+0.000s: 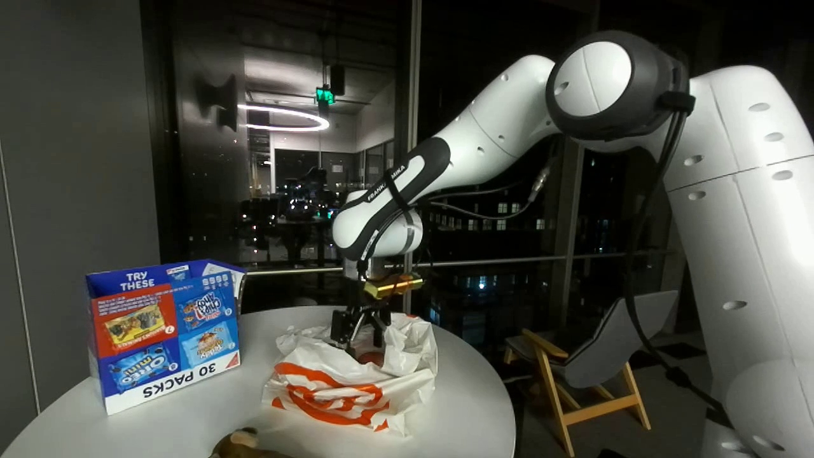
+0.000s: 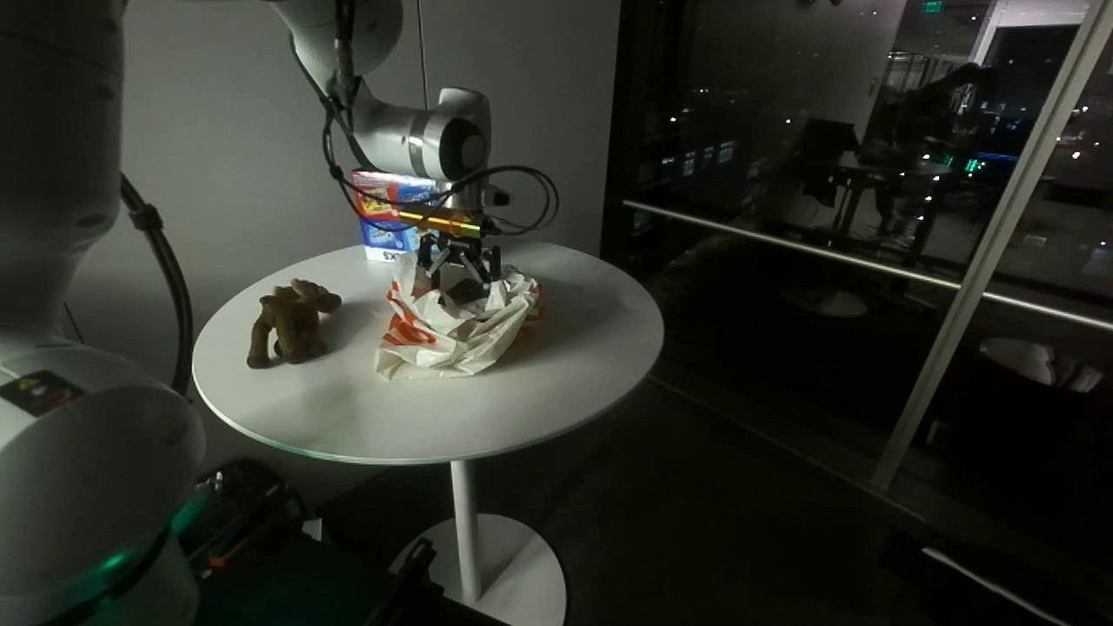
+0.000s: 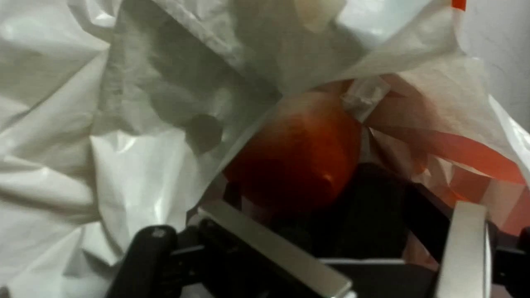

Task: Remove the moose and radish from the plastic bag.

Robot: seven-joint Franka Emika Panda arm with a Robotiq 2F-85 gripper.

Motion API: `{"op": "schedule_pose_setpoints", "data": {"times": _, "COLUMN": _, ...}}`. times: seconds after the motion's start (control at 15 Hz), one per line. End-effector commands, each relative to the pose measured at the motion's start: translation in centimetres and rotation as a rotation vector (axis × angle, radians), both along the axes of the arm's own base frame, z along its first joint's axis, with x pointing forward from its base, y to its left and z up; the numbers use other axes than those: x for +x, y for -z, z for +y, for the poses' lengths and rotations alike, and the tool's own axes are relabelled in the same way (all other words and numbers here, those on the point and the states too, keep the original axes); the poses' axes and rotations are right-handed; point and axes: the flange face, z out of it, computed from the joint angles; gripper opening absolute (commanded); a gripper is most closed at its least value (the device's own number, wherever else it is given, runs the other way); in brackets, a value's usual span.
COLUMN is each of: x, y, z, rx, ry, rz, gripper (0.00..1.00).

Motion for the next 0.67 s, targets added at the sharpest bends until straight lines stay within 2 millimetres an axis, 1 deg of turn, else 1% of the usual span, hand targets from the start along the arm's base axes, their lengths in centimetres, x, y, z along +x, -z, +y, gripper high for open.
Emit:
{"op": "schedule_pose_setpoints", "data": {"times": 0.0, "x": 0.5, "y": 2.9, "z": -0.2, "rx": 0.066, "ry": -0.003, "rz": 0.031, "gripper": 1.0}}
{"op": "schedule_pose_setpoints", "data": {"times": 0.2, "x": 0.4, "y": 4.6, "z": -0.6, "rx": 0.091, "ry": 0.038, "rz": 0.108, "gripper": 1.0}}
{"op": "schedule_pose_setpoints", "data": {"times": 0.33, "x": 0.4, "y": 5.0, "z": -1.0, "rx": 0.077, "ry": 0.045, "rz": 0.086, "gripper": 1.0}}
{"op": "schedule_pose_setpoints", "data": {"times": 0.4, "x": 0.4, "y": 5.1, "z": -1.2, "rx": 0.075, "ry": 0.036, "rz": 0.068, "gripper": 0.75}}
{"op": "schedule_pose_setpoints", "data": {"times": 0.47, "x": 0.4, "y": 5.0, "z": -1.3, "rx": 0.076, "ry": 0.038, "rz": 0.061, "gripper": 0.75}}
{"op": "schedule_pose_setpoints", "data": {"times": 0.53, "x": 0.4, "y": 4.9, "z": -1.5, "rx": 0.077, "ry": 0.045, "rz": 0.053, "gripper": 0.68}}
{"op": "schedule_pose_setpoints", "data": {"times": 0.6, "x": 0.5, "y": 4.7, "z": -1.6, "rx": 0.073, "ry": 0.048, "rz": 0.038, "gripper": 0.58}}
